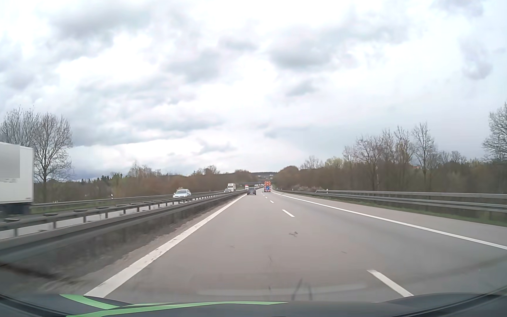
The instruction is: Follow the waypoints while adhering to traffic rules and regulations
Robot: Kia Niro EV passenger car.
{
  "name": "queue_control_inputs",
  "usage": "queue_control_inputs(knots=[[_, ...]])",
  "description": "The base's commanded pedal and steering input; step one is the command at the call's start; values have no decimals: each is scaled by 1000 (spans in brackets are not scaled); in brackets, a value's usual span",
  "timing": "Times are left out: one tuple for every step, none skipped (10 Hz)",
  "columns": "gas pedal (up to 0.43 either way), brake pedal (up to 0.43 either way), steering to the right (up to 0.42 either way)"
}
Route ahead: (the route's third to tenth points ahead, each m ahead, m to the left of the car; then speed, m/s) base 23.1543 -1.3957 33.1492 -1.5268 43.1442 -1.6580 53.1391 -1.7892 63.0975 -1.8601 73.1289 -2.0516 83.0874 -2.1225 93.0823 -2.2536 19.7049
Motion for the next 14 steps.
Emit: queue_control_inputs(knots=[[138, 0, -1], [138, 0, -1], [138, 0, -1], [138, 0, -1], [138, 0, -1], [138, 0, -1], [138, 0, -1], [138, 0, -1], [138, 0, -1], [138, 0, -1], [138, 0, -1], [138, 0, -1], [138, 0, -1], [138, 0, -1]])
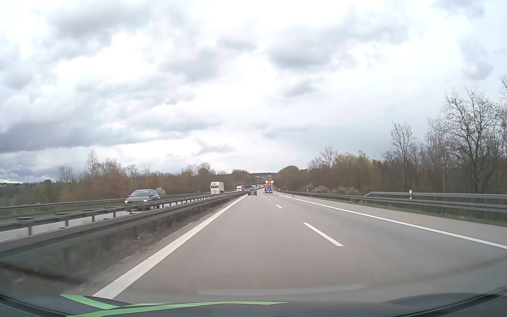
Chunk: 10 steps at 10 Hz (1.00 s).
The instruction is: Follow the waypoints while adhering to traffic rules and regulations
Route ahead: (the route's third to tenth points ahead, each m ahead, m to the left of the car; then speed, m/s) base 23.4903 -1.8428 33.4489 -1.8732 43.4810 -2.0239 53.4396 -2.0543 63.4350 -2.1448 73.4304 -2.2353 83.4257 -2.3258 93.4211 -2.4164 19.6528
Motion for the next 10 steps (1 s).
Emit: queue_control_inputs(knots=[[138, 0, 0], [138, 0, 0], [138, 0, 0], [138, 0, 0], [138, 0, 0], [138, 0, 0], [138, 0, 0], [138, 0, 0], [138, 0, 0], [138, 0, 0]])
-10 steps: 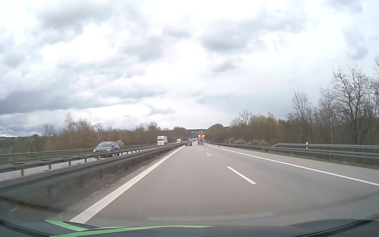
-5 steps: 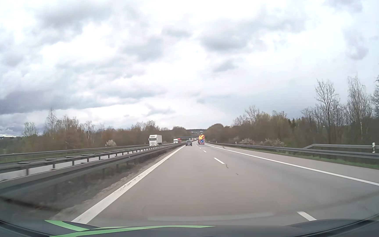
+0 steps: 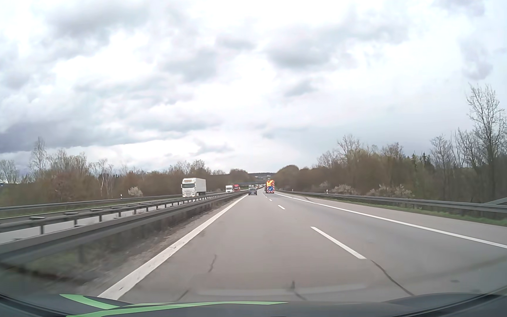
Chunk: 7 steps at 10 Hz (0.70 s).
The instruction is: Follow the waypoints while adhering to traffic rules and regulations
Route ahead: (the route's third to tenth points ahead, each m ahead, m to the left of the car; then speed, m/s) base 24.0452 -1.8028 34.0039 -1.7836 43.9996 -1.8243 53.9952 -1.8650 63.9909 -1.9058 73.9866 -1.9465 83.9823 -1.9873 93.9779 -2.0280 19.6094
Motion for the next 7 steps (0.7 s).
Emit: queue_control_inputs(knots=[[138, 0, 0], [138, 0, 0], [138, 0, 0], [138, 0, 0], [138, 0, 0], [138, 0, 0], [138, 0, 0]])
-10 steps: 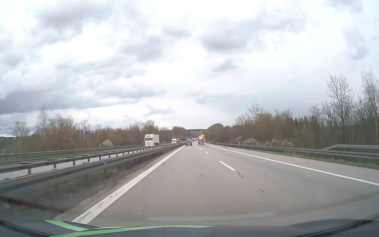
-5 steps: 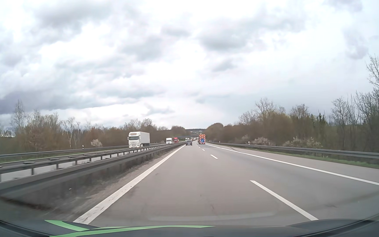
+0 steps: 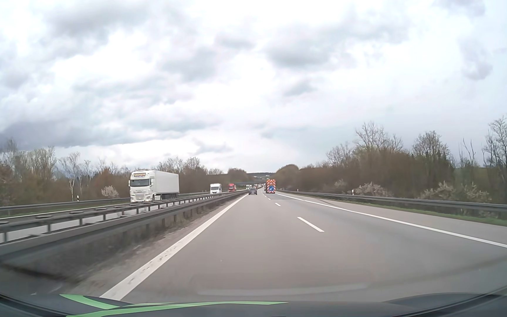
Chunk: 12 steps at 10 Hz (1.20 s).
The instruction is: Follow the waypoints while adhering to traffic rules and regulations
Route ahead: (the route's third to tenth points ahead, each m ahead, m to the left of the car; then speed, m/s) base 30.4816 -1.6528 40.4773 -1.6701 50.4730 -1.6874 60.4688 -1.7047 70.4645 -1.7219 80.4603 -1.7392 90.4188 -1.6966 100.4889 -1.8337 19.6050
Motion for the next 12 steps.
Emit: queue_control_inputs(knots=[[138, 0, 0], [138, 0, 0], [138, 0, 0], [138, 0, 0], [138, 0, 0], [138, 0, 1], [138, 0, 0], [138, 0, 0], [138, 0, 1], [138, 0, 1], [138, 0, 1], [138, 0, 0]])
